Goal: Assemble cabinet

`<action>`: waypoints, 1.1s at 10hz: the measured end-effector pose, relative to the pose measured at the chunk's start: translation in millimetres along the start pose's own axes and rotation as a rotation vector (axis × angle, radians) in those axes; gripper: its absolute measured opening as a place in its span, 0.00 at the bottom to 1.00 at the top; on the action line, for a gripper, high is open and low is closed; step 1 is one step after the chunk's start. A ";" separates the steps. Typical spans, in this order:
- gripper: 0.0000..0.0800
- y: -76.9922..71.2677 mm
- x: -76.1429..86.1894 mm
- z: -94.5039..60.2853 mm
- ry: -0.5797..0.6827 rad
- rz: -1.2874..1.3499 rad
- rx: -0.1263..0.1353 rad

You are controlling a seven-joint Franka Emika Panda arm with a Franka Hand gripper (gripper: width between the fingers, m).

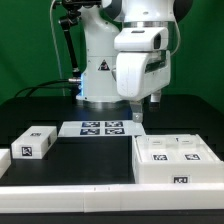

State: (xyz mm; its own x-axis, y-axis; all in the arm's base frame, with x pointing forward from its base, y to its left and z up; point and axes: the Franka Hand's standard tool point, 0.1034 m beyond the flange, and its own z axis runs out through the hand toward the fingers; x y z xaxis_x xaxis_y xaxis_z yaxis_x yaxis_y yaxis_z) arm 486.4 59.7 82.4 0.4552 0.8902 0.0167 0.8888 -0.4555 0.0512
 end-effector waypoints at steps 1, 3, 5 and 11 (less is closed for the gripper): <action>1.00 0.0 0.0 0.1 0.000 0.006 0.000; 1.00 -0.3 0.3 0.1 0.001 0.067 0.001; 1.00 -2.7 1.5 1.1 0.009 0.248 0.000; 1.00 -11.4 7.1 7.4 0.029 0.789 0.041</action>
Offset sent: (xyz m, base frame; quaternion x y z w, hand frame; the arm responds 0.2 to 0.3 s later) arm 0.0000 0.0000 0.0000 0.0000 0.0000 0.1296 0.9916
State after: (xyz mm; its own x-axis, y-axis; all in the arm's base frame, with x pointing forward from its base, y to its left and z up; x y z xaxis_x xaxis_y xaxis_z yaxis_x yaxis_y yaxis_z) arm 479.9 71.2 74.6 0.9510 0.3036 0.0589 0.3054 -0.9519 -0.0240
